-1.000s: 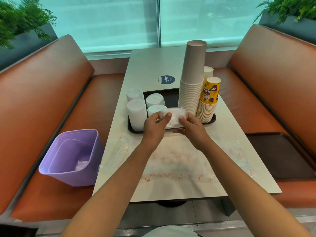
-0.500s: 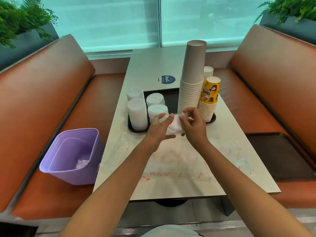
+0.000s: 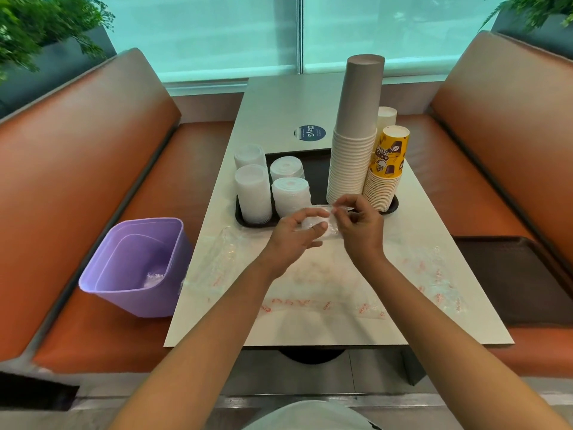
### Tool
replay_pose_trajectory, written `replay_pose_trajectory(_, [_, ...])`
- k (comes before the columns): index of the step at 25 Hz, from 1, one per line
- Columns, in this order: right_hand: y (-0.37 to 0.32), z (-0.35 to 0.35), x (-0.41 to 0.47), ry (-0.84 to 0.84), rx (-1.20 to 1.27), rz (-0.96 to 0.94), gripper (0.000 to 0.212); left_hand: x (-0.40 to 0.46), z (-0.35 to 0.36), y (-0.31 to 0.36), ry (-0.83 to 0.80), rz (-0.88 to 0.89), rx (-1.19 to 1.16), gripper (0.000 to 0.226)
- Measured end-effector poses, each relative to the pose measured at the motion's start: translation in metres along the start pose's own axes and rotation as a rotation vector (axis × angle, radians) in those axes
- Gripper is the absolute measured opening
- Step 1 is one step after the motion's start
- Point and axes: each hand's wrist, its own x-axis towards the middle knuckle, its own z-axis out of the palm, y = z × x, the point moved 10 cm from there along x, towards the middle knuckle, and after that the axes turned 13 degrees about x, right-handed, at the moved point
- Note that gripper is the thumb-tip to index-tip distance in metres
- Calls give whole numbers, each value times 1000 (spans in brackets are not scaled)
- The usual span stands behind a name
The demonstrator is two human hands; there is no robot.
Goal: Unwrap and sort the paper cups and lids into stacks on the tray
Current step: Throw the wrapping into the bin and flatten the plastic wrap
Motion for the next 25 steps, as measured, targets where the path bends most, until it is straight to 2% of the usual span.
replay_pose_trajectory(2, [3, 1, -3, -20, 2, -9, 17, -3, -1, -10, 37, -56, 16, 18])
replay_pose_trajectory(4, [10, 10, -6, -111, -13, 29, 22, -8, -8, -18, 110, -98, -1, 23])
replay_pose_trajectory(9, [34, 41, -23, -369, 204, 347, 28, -18, -32, -30, 199, -119, -16, 23])
replay_pose_trajectory(13, [42, 70, -20, -349, 151, 395, 29, -24, -66, -36, 239, -113, -9, 35])
replay_pose_trajectory(16, [50, 113, -21, -337, 109, 426, 27, -30, -113, -47, 282, -123, 32, 41])
replay_pose_trajectory(19, [59, 172, -26, -370, 33, 421, 32, -40, -174, -65, 355, -164, 79, 34])
replay_pose_trajectory(22, [76, 255, -41, -464, -40, 449, 33, -55, -255, -95, 436, -229, 0, 25])
replay_pose_trajectory(25, [103, 332, -51, -522, -115, 436, 32, -63, -334, -136, 452, -343, 83, 29])
